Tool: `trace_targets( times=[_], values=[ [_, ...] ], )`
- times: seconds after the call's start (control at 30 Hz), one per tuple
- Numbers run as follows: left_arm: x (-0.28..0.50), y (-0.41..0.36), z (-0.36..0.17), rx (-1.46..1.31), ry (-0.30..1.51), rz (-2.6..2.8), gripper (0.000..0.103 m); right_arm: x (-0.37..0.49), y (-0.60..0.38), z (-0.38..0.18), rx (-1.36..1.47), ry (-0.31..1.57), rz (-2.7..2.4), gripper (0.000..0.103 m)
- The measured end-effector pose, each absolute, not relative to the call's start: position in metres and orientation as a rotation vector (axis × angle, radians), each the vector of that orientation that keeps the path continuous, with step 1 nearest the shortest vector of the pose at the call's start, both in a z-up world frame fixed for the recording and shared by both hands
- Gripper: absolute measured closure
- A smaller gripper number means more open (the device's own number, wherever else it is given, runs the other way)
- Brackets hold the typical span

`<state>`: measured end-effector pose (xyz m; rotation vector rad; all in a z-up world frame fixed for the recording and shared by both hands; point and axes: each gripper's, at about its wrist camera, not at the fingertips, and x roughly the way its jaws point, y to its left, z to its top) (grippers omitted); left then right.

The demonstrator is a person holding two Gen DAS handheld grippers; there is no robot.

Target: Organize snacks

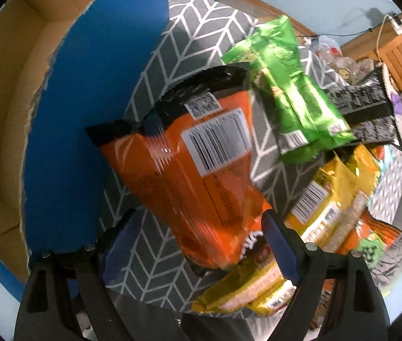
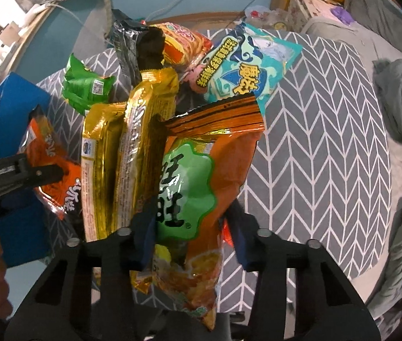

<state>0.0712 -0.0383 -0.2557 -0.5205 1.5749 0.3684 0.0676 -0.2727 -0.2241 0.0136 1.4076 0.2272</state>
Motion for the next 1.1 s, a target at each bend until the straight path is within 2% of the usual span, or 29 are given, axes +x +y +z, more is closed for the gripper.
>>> trace_targets(
  times=[0.1,0.37,0.43,0.63,1.1],
  values=[
    [0.074,-0.031,-0.263,-0.544,1.577,0.376,0.015,0.07,-0.279,-0.221,0.016,1.403,0.241,0.068],
    [0.084,-0.023,-0.277,-0.552,1.573,0.356,0.016,0.069,-0.286,-0.215,0.037,1.392,0.263,0.068],
    [0.084,-0.021,-0.278,-0.558,1.567,0.342,0.027,0.067,-0.287,-0.212,0.032,1.388,0.262,0.068],
    [0.087,-0.028,-0.277,-0.537,1.561,0.291,0.041,0.067,-0.287,-0.202,0.021,1.37,0.262,0.069],
    [0.079,-0.045,-0.248,-0.402,1.568,0.227,0.051,0.06,-0.285,-0.183,0.027,1.342,0.273,0.07]
  ],
)
